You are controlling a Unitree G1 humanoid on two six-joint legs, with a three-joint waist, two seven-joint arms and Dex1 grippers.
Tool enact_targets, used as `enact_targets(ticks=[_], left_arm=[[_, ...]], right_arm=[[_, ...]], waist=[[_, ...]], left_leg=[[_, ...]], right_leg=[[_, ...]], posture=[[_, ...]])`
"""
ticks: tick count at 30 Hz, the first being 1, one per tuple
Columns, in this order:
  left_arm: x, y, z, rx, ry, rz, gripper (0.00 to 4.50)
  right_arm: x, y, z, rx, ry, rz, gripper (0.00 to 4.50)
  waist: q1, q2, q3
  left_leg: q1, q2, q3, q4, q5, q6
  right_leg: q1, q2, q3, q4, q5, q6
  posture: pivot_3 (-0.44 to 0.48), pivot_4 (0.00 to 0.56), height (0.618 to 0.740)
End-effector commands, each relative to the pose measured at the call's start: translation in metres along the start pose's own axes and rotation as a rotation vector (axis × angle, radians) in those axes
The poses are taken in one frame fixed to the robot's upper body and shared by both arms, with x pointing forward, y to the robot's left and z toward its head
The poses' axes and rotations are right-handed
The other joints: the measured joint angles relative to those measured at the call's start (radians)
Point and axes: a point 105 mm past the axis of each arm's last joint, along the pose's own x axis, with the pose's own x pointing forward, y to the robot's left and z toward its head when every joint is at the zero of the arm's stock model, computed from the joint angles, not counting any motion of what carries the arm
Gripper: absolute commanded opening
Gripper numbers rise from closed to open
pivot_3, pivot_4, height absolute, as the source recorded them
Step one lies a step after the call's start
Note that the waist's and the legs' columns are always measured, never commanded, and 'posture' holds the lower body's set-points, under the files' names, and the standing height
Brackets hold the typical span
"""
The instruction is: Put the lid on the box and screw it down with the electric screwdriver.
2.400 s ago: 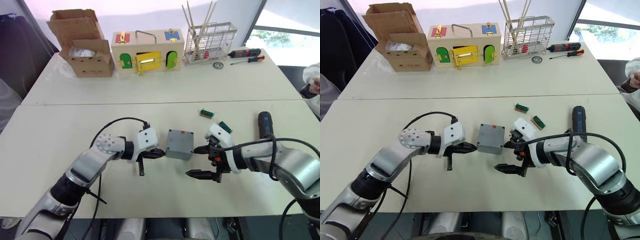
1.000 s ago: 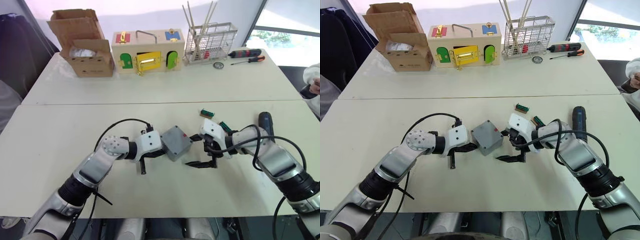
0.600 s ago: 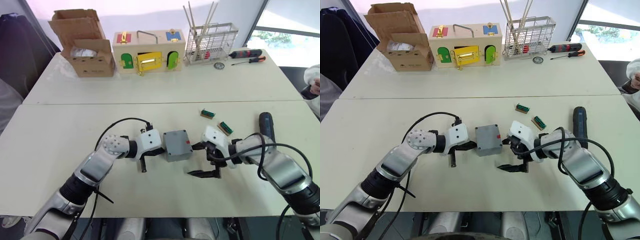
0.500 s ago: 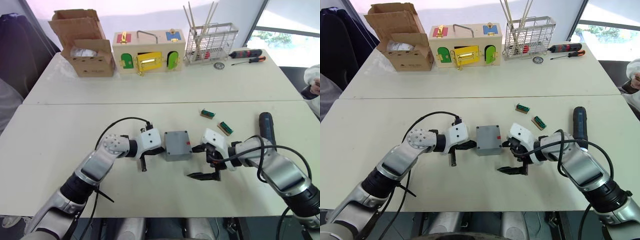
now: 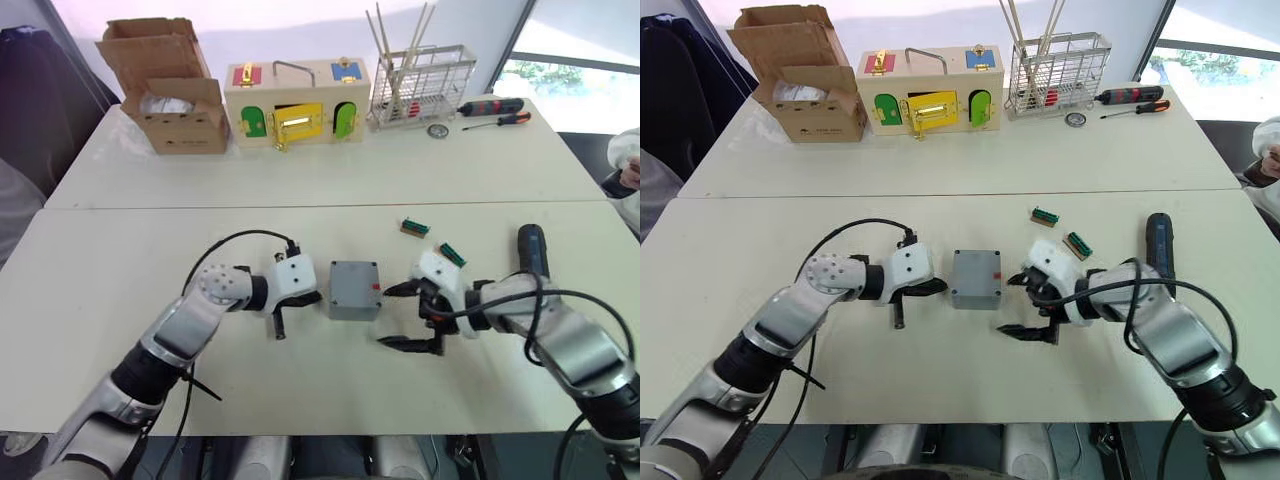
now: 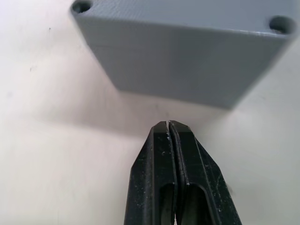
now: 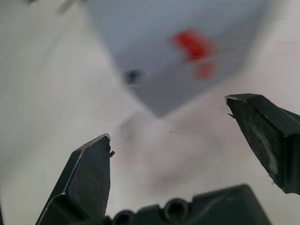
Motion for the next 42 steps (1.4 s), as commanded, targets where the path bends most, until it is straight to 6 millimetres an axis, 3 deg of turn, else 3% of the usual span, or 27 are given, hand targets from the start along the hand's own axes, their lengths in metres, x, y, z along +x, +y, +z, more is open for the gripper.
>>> enact_targets(ticks=[1,6,10,13,20,29,42], left_arm=[[-0.028,0.001,0.020,-0.033,-0.099,-0.033,0.00],[-0.036,0.014,0.045,-0.076,-0.209,0.004,0.00],[-0.032,0.017,0.060,-0.064,-0.244,-0.002,0.00],[-0.030,0.017,0.061,-0.054,-0.236,-0.006,0.00],[-0.028,0.015,0.059,-0.046,-0.226,-0.005,0.00],[-0.027,0.008,0.053,-0.075,-0.224,0.015,0.00],[-0.023,0.007,0.050,-0.071,-0.210,0.023,0.00]], right_arm=[[-0.043,-0.029,0.018,0.107,-0.135,-0.159,4.49],[-0.045,-0.062,0.041,0.188,-0.347,-0.277,4.49],[-0.010,-0.101,0.040,0.193,-0.393,-0.408,4.49],[0.008,-0.117,0.044,0.178,-0.426,-0.436,3.78],[0.037,-0.130,0.031,0.136,-0.340,-0.405,1.07],[0.044,-0.133,0.020,0.144,-0.311,-0.403,1.07],[0.046,-0.137,0.024,0.192,-0.359,-0.416,1.07]], waist=[[0.000,0.000,0.000],[-0.004,0.000,0.000],[-0.010,0.000,0.000],[-0.015,0.000,0.000],[-0.027,0.000,0.000],[-0.029,0.000,0.000],[-0.028,0.000,0.000]], left_leg=[[0.000,0.000,0.000,0.000,0.000,0.001],[0.002,0.000,0.000,0.000,-0.003,0.004],[0.002,0.000,0.001,-0.001,0.001,-0.002],[0.001,-0.001,0.001,-0.002,0.001,-0.002],[0.000,-0.001,0.001,-0.001,0.001,-0.002],[0.001,0.000,0.001,-0.002,0.001,-0.002],[0.001,0.000,0.001,-0.002,0.001,-0.002]], right_leg=[[0.000,0.000,0.000,0.000,0.000,0.000],[0.002,0.000,0.000,0.000,0.000,0.000],[0.000,0.000,0.000,0.001,0.000,0.000],[-0.001,0.000,0.000,0.001,0.000,0.000],[-0.001,0.000,0.000,0.001,0.000,0.000],[-0.002,0.000,0.001,0.001,0.000,0.000],[-0.002,0.000,0.001,0.001,0.000,0.000]], posture=[[0.000,0.150,0.730],[0.000,0.150,0.730],[0.000,0.150,0.730],[0.000,0.150,0.730],[0.000,0.150,0.730],[0.000,0.150,0.730],[0.000,0.150,0.730]])
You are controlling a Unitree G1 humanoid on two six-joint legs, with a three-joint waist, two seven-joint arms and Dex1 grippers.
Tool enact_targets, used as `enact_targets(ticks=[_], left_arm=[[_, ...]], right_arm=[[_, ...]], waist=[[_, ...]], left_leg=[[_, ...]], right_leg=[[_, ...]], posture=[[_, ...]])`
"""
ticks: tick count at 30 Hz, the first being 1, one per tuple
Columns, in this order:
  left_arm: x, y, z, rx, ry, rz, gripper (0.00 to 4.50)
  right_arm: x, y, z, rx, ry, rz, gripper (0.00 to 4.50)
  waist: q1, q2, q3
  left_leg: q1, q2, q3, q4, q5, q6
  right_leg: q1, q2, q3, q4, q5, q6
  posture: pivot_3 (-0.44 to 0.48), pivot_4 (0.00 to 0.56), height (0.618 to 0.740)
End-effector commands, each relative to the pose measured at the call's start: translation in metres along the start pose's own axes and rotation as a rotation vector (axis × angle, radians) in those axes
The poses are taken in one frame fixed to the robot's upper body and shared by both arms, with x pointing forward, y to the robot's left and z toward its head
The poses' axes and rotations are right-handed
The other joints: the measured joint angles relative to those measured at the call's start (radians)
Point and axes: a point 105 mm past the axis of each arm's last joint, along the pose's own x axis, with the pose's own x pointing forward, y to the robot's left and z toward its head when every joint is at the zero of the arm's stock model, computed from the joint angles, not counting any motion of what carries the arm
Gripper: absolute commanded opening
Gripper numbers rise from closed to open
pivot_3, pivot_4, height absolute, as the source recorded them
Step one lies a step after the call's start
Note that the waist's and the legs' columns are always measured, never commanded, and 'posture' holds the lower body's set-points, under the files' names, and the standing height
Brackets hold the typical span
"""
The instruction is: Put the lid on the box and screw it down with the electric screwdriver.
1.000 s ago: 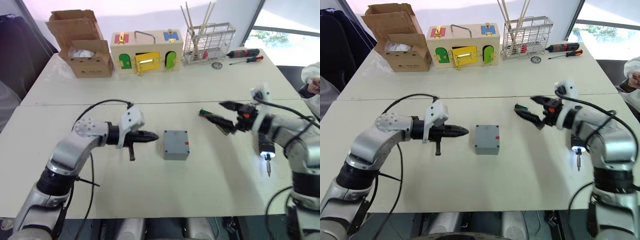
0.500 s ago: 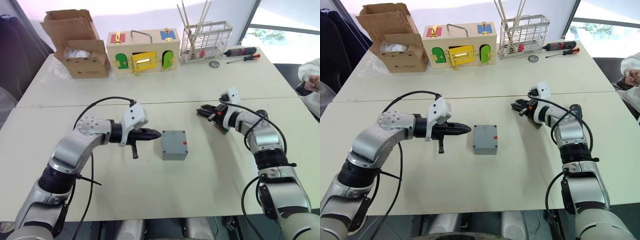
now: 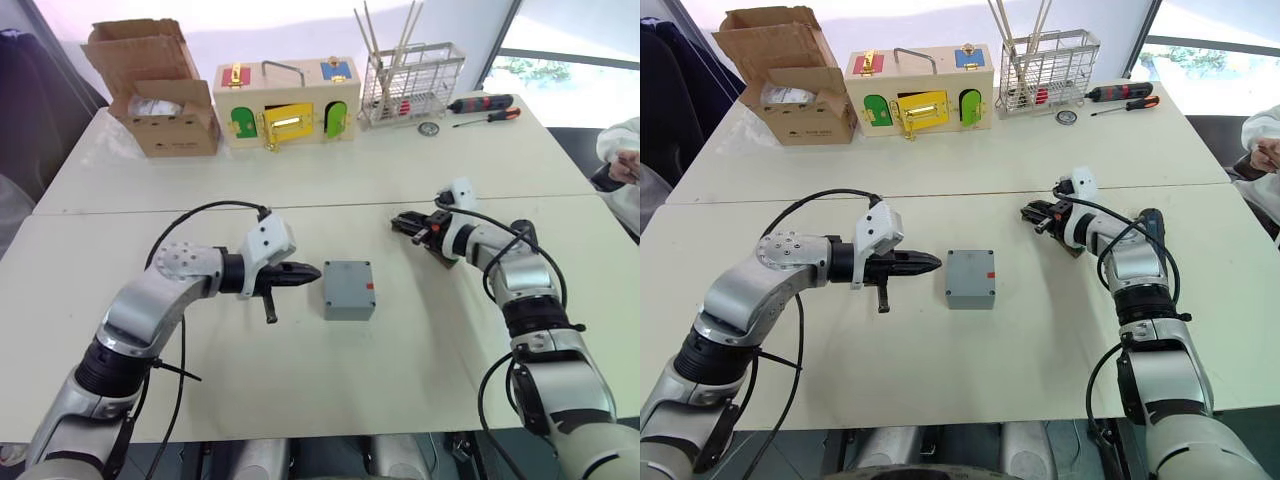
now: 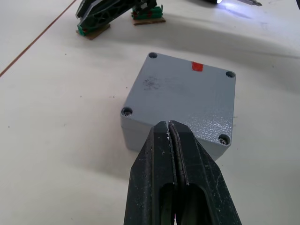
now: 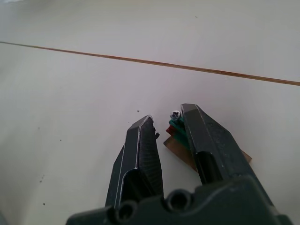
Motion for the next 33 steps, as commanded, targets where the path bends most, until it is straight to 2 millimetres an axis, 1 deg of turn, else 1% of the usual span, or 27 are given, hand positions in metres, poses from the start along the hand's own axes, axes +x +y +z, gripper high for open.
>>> enact_targets(ticks=[1,7,9,10,11,23,29,33], left_arm=[[-0.001,-0.003,0.008,0.047,-0.015,-0.002,0.00],[0.000,-0.002,0.008,0.051,-0.015,0.001,0.00],[0.000,-0.001,0.008,0.051,-0.016,0.003,0.00],[0.000,-0.001,0.008,0.051,-0.016,0.003,0.00],[0.000,-0.001,0.008,0.051,-0.016,0.003,0.00],[-0.001,-0.003,0.008,0.046,-0.014,0.002,0.00],[-0.001,-0.003,0.008,0.040,-0.017,-0.003,0.00],[-0.001,-0.003,0.009,0.040,-0.018,-0.005,0.00]], right_arm=[[-0.001,-0.005,0.020,-0.006,-0.069,-0.016,1.07],[0.001,-0.005,0.017,0.003,-0.061,-0.018,1.07],[0.001,-0.006,0.018,0.005,-0.065,-0.024,0.53],[0.001,-0.007,0.018,0.005,-0.066,-0.026,0.18],[0.001,-0.007,0.018,0.003,-0.068,-0.027,0.05],[-0.002,-0.008,0.029,0.048,-0.111,-0.034,0.05],[-0.010,-0.012,0.050,0.083,-0.189,-0.047,0.05],[-0.010,-0.011,0.052,0.106,-0.201,-0.044,0.05]], waist=[[0.001,0.000,0.000],[-0.001,0.000,0.000],[-0.001,0.000,0.000],[-0.001,0.000,0.000],[-0.001,0.000,0.000],[-0.001,0.000,0.000],[-0.001,0.000,0.000],[-0.001,0.000,0.000]], left_leg=[[0.000,0.000,0.000,0.000,0.000,0.000],[0.000,0.000,0.000,0.000,0.000,0.000],[0.000,0.000,0.000,0.000,0.000,0.000],[0.000,0.000,0.000,0.000,0.000,0.000],[0.000,0.000,0.000,0.000,0.000,0.000],[0.000,0.000,0.000,0.000,0.000,0.000],[0.000,0.000,0.000,0.000,0.000,0.000],[0.000,0.000,0.000,0.000,0.000,0.000]], right_leg=[[0.000,0.000,0.000,0.000,0.000,0.000],[0.000,0.000,0.000,0.000,0.000,0.000],[0.000,0.000,0.000,0.000,0.000,0.000],[0.000,0.000,0.000,0.000,0.000,0.000],[0.000,0.000,0.000,0.000,0.000,0.000],[0.000,0.000,0.000,0.000,0.000,0.000],[0.000,0.000,0.000,0.000,0.000,0.000],[0.000,0.000,0.000,0.000,0.000,0.000]], posture=[[0.000,0.150,0.730],[0.000,0.150,0.730],[0.000,0.150,0.730],[0.000,0.150,0.730],[0.000,0.150,0.730],[0.000,0.150,0.730],[0.000,0.150,0.730],[0.000,0.150,0.730]])
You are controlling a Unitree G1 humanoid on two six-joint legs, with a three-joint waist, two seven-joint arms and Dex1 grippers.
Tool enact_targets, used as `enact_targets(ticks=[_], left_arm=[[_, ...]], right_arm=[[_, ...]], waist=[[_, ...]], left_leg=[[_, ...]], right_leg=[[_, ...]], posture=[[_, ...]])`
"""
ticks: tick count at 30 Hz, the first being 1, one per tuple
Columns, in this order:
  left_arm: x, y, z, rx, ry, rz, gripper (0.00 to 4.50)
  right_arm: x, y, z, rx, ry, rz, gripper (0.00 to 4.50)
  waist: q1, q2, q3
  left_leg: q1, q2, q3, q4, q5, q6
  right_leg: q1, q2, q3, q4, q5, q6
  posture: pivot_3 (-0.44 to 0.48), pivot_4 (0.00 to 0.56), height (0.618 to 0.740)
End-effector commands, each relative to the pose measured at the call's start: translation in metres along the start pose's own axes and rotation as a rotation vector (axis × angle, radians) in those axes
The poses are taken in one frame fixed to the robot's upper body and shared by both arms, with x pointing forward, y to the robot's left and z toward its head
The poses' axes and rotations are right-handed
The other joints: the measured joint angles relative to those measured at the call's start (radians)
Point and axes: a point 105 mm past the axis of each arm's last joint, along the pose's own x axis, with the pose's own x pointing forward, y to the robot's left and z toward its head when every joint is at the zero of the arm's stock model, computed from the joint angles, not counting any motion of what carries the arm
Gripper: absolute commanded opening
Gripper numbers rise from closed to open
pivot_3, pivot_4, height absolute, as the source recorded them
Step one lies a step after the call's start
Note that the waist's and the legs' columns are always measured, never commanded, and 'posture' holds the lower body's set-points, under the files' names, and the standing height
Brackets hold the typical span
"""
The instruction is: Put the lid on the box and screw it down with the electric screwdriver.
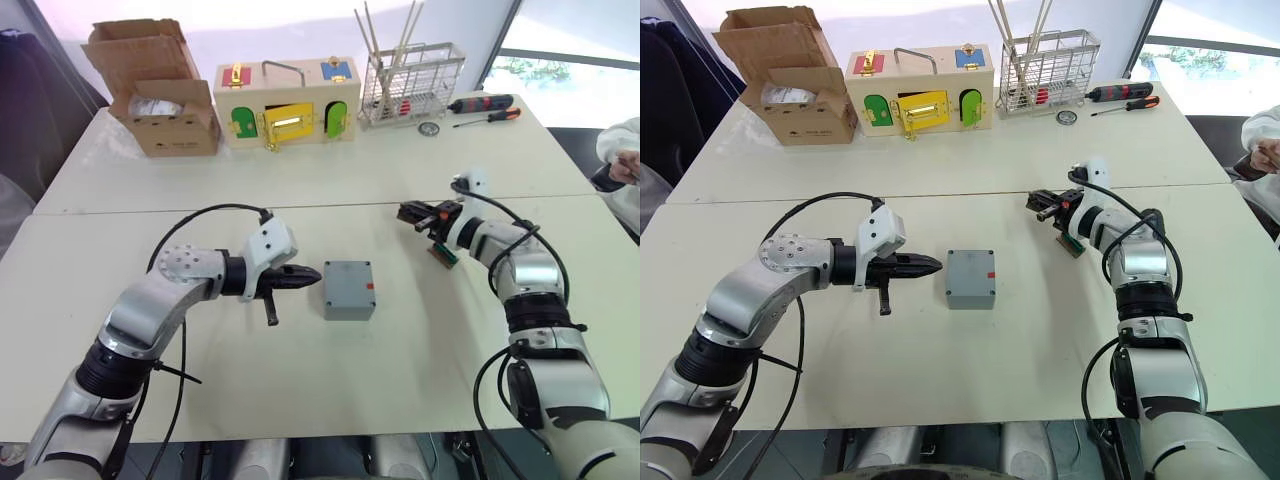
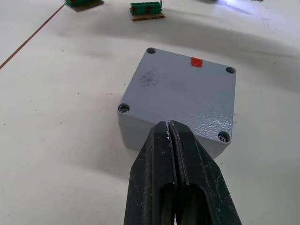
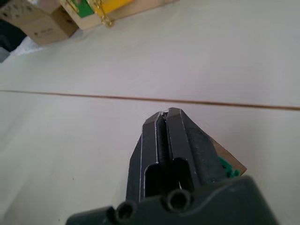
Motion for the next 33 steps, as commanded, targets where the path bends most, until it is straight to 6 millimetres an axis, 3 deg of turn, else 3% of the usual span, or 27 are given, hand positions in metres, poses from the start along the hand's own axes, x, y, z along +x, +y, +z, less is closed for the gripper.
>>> enact_targets(ticks=[1,11,20,27,33], left_arm=[[-0.002,-0.002,0.010,0.036,-0.024,-0.008,0.00],[0.000,-0.003,0.009,0.037,-0.024,-0.007,0.00],[0.000,-0.003,0.009,0.039,-0.022,-0.004,0.00],[0.001,-0.003,0.009,0.041,-0.024,-0.003,0.00],[-0.002,-0.005,0.008,0.038,-0.022,-0.003,0.00]], right_arm=[[0.000,0.003,0.024,-0.008,-0.078,0.012,0.05],[0.009,0.017,-0.015,-0.019,0.033,0.041,0.05],[0.012,0.019,-0.022,-0.036,0.058,0.043,0.05],[0.010,0.015,-0.014,-0.018,0.029,0.031,0.05],[-0.006,0.020,0.028,-0.061,-0.085,0.053,0.05]], waist=[[0.001,0.000,0.000],[0.000,0.000,0.000],[0.001,0.000,0.000],[0.001,0.000,0.000],[0.001,0.000,0.000]], left_leg=[[0.000,0.000,0.000,0.000,0.000,0.000],[0.000,0.000,0.000,0.000,0.000,0.000],[0.000,0.000,0.000,0.000,0.000,0.000],[0.000,0.000,0.000,0.000,0.000,0.000],[0.000,0.000,0.000,0.000,0.000,0.000]], right_leg=[[0.000,0.000,0.000,0.000,0.000,0.000],[0.000,0.000,0.000,0.000,0.000,0.000],[0.000,0.000,0.000,0.000,0.000,0.000],[0.000,0.000,0.000,0.000,0.000,0.000],[0.000,0.000,0.000,0.000,0.000,0.000]], posture=[[0.000,0.150,0.730],[0.000,0.150,0.730],[0.000,0.150,0.730],[0.000,0.150,0.730],[0.000,0.150,0.730]])
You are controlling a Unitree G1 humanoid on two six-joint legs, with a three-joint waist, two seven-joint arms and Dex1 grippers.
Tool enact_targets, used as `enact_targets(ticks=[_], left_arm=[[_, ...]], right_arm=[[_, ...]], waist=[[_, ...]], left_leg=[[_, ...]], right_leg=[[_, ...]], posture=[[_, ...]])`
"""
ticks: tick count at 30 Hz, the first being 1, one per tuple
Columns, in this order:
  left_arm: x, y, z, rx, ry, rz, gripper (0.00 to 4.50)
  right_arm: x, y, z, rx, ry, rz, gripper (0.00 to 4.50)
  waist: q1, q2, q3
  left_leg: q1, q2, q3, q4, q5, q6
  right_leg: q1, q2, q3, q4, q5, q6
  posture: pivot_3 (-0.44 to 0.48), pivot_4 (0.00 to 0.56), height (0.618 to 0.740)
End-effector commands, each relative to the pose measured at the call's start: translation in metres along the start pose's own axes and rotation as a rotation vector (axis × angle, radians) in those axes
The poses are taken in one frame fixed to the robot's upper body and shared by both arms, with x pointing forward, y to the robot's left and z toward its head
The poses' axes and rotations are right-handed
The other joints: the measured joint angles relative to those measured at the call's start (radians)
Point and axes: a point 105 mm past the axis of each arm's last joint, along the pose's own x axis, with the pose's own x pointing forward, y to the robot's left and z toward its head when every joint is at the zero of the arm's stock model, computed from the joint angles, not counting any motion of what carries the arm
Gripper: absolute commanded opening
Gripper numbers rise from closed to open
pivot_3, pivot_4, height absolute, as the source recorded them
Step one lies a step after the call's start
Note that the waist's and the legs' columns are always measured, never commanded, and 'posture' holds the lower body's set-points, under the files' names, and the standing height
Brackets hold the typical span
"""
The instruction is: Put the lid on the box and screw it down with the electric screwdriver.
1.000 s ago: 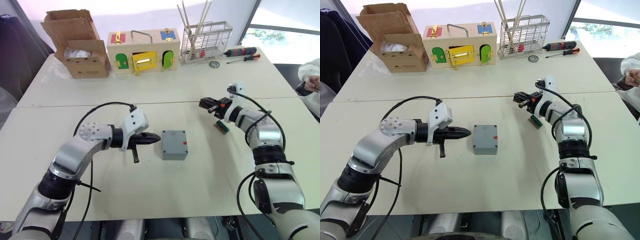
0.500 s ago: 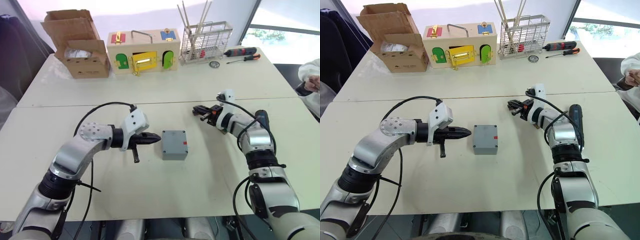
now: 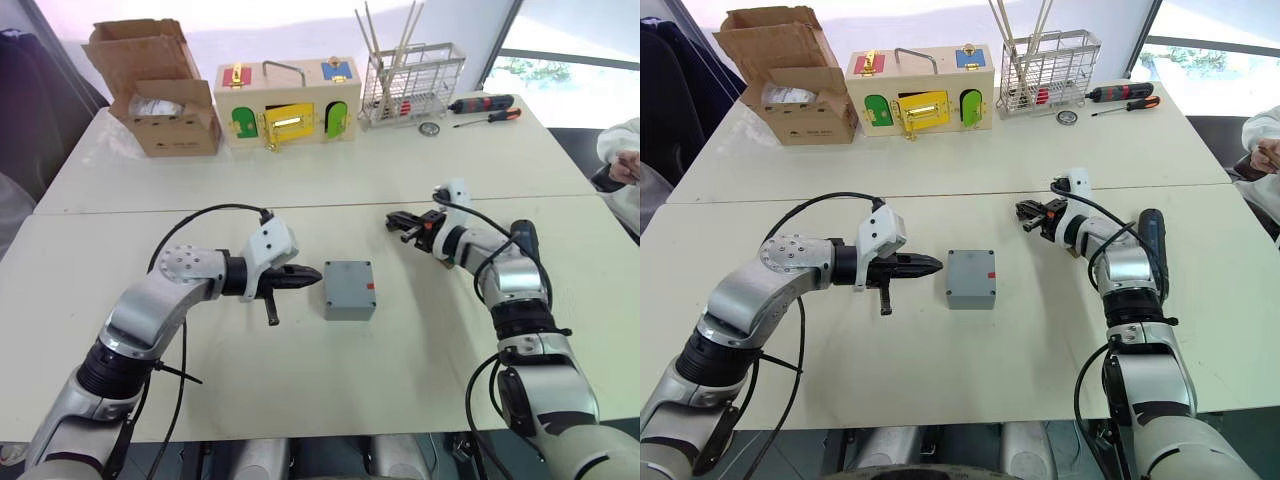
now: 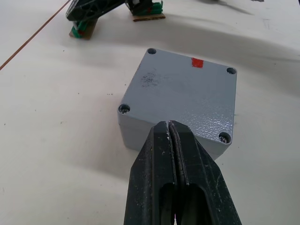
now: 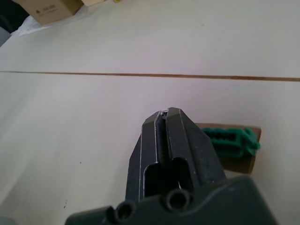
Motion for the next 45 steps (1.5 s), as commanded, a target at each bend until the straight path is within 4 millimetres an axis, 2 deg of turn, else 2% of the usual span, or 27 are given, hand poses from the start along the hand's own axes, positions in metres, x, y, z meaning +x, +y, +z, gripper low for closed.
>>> enact_targets(ticks=[1,5,10,14,16,21,22,25,29,45], left_arm=[[-0.003,-0.004,0.008,0.040,-0.022,-0.006,0.00],[-0.004,-0.005,0.009,0.040,-0.025,-0.008,0.00],[-0.012,-0.009,0.012,0.041,-0.032,-0.023,0.00],[-0.022,-0.017,0.015,0.041,-0.031,-0.069,0.00],[-0.024,-0.021,0.015,0.046,-0.025,-0.089,0.00],[-0.031,-0.028,0.014,0.047,-0.003,-0.128,0.00],[-0.032,-0.023,0.014,0.040,-0.004,-0.109,0.00],[-0.035,-0.012,0.013,0.029,-0.002,-0.058,0.00],[-0.036,-0.007,0.012,0.022,0.000,-0.030,0.00],[-0.032,-0.008,0.010,0.009,-0.004,-0.025,0.00]], right_arm=[[-0.017,0.001,0.048,-0.066,-0.133,0.003,0.05],[-0.035,0.010,0.073,-0.119,-0.163,0.032,0.05],[-0.062,0.040,0.083,-0.159,-0.139,0.141,0.05],[-0.080,0.076,0.068,-0.180,-0.069,0.275,0.05],[-0.082,0.085,0.061,-0.173,-0.053,0.301,0.05],[-0.077,0.105,0.034,-0.143,-0.021,0.345,0.05],[-0.073,0.108,0.031,-0.137,-0.024,0.346,0.05],[-0.065,0.110,0.024,-0.135,-0.027,0.343,0.05],[-0.059,0.108,0.019,-0.146,-0.023,0.332,0.05],[-0.054,0.093,0.008,-0.135,0.001,0.287,0.05]], waist=[[0.000,0.000,0.000],[0.003,0.000,0.000],[0.003,0.000,0.000],[0.004,0.000,0.000],[0.004,0.000,0.000],[0.005,0.000,0.000],[0.004,0.000,0.000],[0.004,0.000,0.000],[0.006,0.000,0.000],[0.004,0.000,0.000]], left_leg=[[0.000,0.000,0.000,0.000,0.000,0.000],[0.000,0.000,0.000,0.000,0.000,0.000],[0.000,0.000,0.000,0.000,0.000,0.000],[0.000,0.000,0.000,0.000,-0.001,0.001],[0.000,0.000,0.000,0.000,-0.002,0.003],[0.000,0.000,0.000,0.000,-0.003,0.006],[0.000,0.000,0.000,0.000,-0.003,0.006],[0.000,0.000,0.000,0.001,-0.001,0.002],[0.000,0.000,0.000,0.001,-0.001,0.002],[0.000,0.000,0.000,0.000,-0.001,0.001]], right_leg=[[0.000,0.000,0.000,0.000,0.000,0.000],[0.000,0.000,0.000,0.000,0.000,0.000],[0.000,0.000,0.000,0.000,0.000,0.000],[0.000,0.000,0.000,0.000,0.000,0.000],[0.000,0.000,0.000,0.000,0.000,0.000],[0.001,0.000,0.000,0.000,0.000,0.000],[0.001,0.000,0.000,0.000,0.000,0.000],[0.001,0.000,0.000,0.000,0.000,0.000],[0.001,0.000,0.000,0.000,0.000,0.000],[0.001,0.000,0.000,0.000,0.000,0.000]], posture=[[0.000,0.150,0.730],[0.000,0.150,0.730],[0.000,0.150,0.730],[0.000,0.150,0.730],[0.000,0.150,0.730],[0.000,0.150,0.730],[0.000,0.150,0.730],[0.000,0.150,0.730],[0.000,0.150,0.730],[0.000,0.150,0.730]])
